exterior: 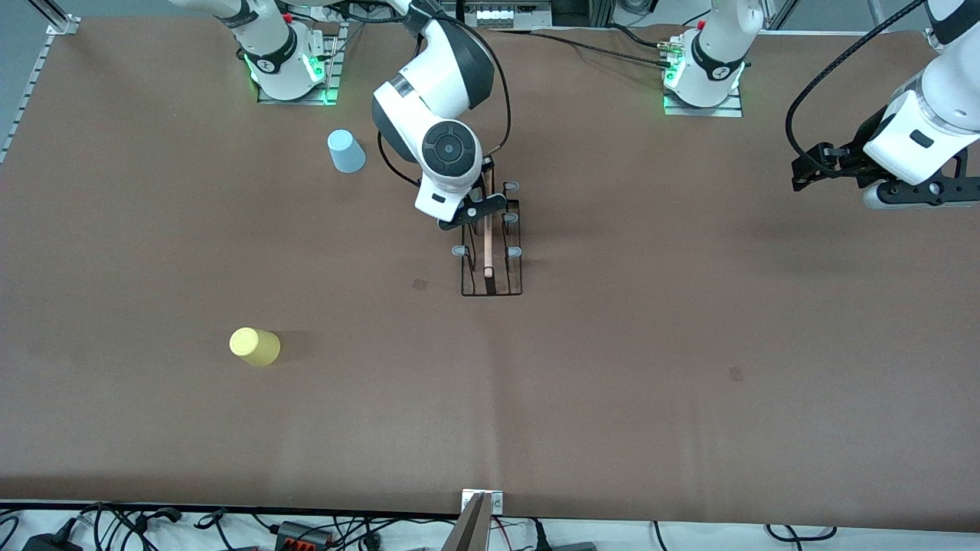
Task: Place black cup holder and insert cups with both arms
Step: 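Hang the teal cup on a holder hook with the right gripper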
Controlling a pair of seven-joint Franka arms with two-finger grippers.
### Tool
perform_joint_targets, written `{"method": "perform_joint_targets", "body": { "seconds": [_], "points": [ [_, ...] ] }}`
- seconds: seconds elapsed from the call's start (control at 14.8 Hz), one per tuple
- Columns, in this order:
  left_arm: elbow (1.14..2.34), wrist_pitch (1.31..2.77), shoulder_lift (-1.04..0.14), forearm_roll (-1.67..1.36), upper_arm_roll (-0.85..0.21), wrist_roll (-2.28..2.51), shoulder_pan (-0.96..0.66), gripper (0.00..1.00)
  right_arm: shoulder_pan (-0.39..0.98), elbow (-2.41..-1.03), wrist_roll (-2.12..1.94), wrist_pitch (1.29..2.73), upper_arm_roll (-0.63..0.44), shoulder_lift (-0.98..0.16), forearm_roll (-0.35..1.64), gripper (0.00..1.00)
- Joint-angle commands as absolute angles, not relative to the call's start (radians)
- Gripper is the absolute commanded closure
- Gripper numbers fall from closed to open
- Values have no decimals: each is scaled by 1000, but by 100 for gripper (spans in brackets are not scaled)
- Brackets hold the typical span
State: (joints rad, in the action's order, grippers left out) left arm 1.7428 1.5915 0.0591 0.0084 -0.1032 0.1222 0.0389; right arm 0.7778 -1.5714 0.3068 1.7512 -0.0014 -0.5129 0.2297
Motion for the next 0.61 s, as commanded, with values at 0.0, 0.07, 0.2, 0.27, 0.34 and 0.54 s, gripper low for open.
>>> {"method": "perform_joint_targets", "body": {
  "seconds": [0.0,0.07,0.2,0.27,0.34,0.54],
  "points": [
    [1718,1578,51,25,-103,103,32,0,792,-1559,313,1755,-11,-526,224,80],
    [1718,1577,51,25,-103,103,32,0,792,-1559,313,1755,-11,-534,224,79],
    [1718,1578,51,25,-103,103,31,0,792,-1559,313,1756,-11,-540,215,79],
    [1718,1578,51,25,-103,103,31,0,792,-1559,313,1758,-11,-540,215,79],
    [1718,1578,51,25,-103,103,32,0,792,-1559,313,1762,-11,-540,215,79],
    [1718,1577,51,23,-101,101,35,0,792,-1559,314,1763,-11,-540,216,74]
  ]
}}
